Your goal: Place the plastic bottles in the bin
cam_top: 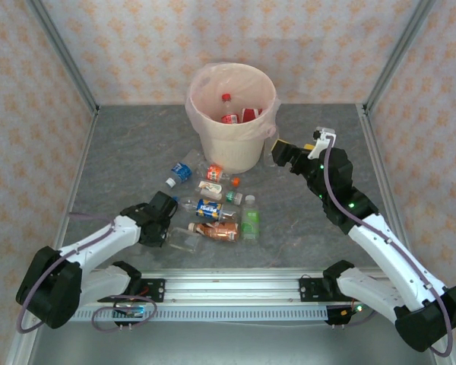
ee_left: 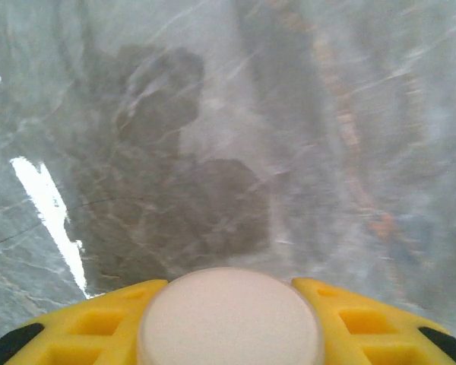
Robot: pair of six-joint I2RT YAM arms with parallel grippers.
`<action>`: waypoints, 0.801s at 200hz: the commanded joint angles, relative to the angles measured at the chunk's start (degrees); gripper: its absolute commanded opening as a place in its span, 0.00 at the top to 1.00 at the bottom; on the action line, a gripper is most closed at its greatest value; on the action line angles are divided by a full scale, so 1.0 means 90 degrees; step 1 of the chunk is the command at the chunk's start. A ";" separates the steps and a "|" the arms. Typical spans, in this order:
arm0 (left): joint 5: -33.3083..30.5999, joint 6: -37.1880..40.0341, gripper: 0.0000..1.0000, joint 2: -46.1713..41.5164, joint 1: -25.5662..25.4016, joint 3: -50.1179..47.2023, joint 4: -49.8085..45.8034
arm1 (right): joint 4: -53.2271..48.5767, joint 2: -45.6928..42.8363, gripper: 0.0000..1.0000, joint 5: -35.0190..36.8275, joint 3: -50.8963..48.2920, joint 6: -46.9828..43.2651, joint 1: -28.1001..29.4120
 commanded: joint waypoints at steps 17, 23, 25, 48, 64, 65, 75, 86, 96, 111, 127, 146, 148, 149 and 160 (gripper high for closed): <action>-0.1776 0.1019 1.00 -0.0876 0.0088 0.1370 -0.1306 | -0.0046 -0.0093 0.01 0.0254 0.0057 -0.0033 0.0023; -0.1963 0.1326 1.00 -0.0996 0.0083 0.1618 -0.1324 | -0.0042 -0.0082 0.01 0.0287 0.0048 -0.0030 0.0025; -0.2030 0.1403 1.00 -0.1029 0.0089 0.1691 -0.1329 | -0.0033 -0.0076 0.01 0.0303 0.0053 -0.0028 0.0026; -0.2839 0.2606 1.00 -0.1174 0.0091 0.2649 -0.1045 | 0.0097 -0.0071 0.01 0.0554 -0.0074 0.0180 0.0020; -0.2949 0.3924 1.00 -0.1087 0.0083 0.3253 -0.0078 | 0.0255 -0.0080 0.01 0.0830 -0.0194 0.0425 0.0020; -0.2924 0.4016 1.00 -0.1083 0.0082 0.3282 0.0020 | 0.0260 -0.0080 0.01 0.0839 -0.0200 0.0433 0.0020; -0.2576 0.4936 1.00 -0.0994 0.0083 0.3611 0.0981 | 0.0331 -0.0080 0.01 0.0944 -0.0244 0.0530 0.0017; -0.2079 0.5732 1.00 -0.0829 0.0081 0.3919 0.2110 | 0.0377 -0.0089 0.01 0.1010 -0.0263 0.0600 0.0020; -0.1775 0.6264 1.00 -0.0592 0.0036 0.4232 0.2976 | 0.0407 -0.0090 0.01 0.1024 -0.0284 0.0649 0.0025; -0.1335 0.6879 1.00 -0.0014 -0.0017 0.4860 0.3891 | 0.0394 -0.0092 0.01 0.0996 -0.0284 0.0711 0.0021; -0.1046 0.7451 1.00 0.0849 -0.0173 0.5778 0.4245 | 0.0326 -0.0090 0.01 0.0957 -0.0284 0.0741 0.0021; -0.1283 0.8684 1.00 0.1940 -0.0567 0.6864 0.4568 | 0.0237 -0.0082 0.01 0.0925 -0.0265 0.0717 0.0021; -0.1333 0.8809 1.00 0.2065 -0.0601 0.6974 0.4617 | 0.0229 -0.0076 0.01 0.0926 -0.0265 0.0703 0.0022; -0.1359 0.8871 1.00 0.2114 -0.0621 0.7022 0.4638 | 0.0223 -0.0073 0.01 0.0926 -0.0265 0.0699 0.0021; -0.1515 0.9391 1.00 0.2687 -0.0707 0.7523 0.4944 | 0.0171 -0.0054 0.01 0.0961 -0.0265 0.0649 0.0016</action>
